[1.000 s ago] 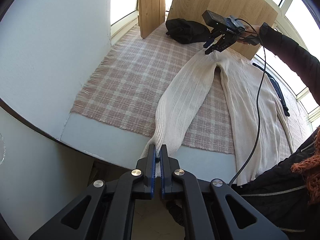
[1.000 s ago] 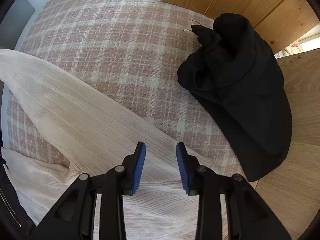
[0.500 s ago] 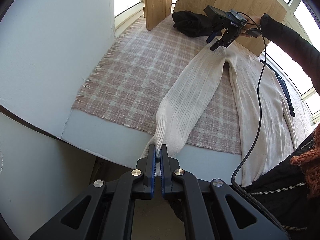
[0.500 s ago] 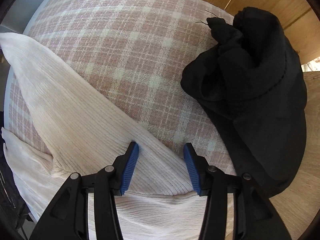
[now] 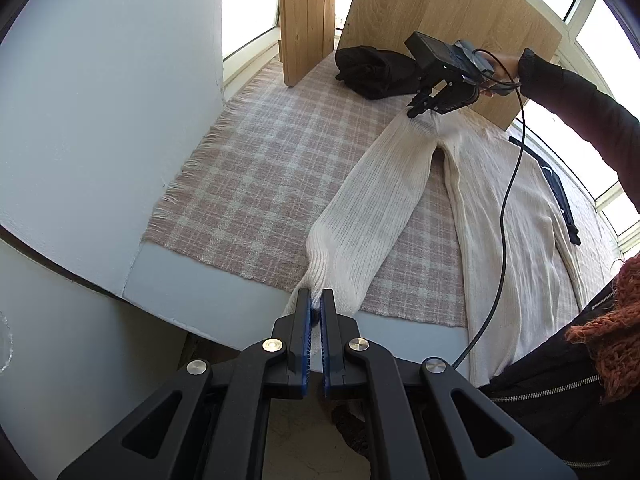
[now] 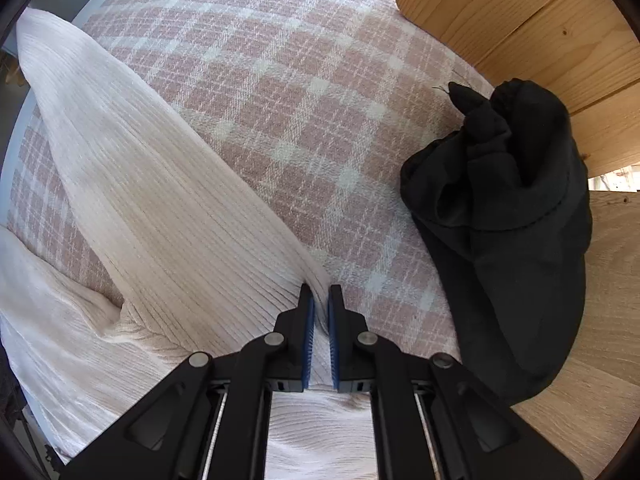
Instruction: Fold clothes
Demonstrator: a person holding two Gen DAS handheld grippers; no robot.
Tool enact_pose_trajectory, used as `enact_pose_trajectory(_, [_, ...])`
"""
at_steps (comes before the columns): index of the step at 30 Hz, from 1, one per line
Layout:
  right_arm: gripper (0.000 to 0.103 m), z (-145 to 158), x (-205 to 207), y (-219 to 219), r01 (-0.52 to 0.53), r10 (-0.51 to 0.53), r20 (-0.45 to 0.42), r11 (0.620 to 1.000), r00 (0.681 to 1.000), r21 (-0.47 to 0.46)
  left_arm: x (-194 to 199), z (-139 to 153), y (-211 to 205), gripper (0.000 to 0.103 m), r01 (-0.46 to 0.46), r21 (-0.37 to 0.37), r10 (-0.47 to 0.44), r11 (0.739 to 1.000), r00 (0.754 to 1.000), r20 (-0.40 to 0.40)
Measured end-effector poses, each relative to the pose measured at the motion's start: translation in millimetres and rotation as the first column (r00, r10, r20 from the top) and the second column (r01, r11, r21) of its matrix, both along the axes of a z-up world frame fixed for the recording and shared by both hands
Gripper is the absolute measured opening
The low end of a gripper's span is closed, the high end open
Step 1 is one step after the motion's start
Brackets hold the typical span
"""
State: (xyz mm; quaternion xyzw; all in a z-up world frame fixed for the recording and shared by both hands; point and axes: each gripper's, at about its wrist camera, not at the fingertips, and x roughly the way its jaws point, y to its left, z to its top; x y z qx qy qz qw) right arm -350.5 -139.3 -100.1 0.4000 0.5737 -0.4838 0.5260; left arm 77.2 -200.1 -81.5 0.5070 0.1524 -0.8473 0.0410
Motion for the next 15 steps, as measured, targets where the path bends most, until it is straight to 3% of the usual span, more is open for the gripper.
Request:
enact_pose_trajectory(4, [0.006, 33, -8, 11, 0.065, -0.071, -0.033, 0.987, 0.997, -0.149, 6, 26, 9, 0.004, 0.033, 0.024, -0.031, 0.999, 0.994, -0.100])
enact_pose_trajectory(8, [0.006, 47, -2, 36, 0.073, -0.098, -0.096, 0.969, 0.991, -0.236, 9, 48, 39, 0.004, 0.100, 0.014, -0.097, 0.995, 0.981, -0.170])
enact_pose_trajectory(15, [0.006, 57, 16, 93, 0.053, -0.133, -0.162, 0.904, 0.978, -0.424, 15, 62, 130, 0.004, 0.163, -0.077, -0.174, 0.984, 0.972, -0.160])
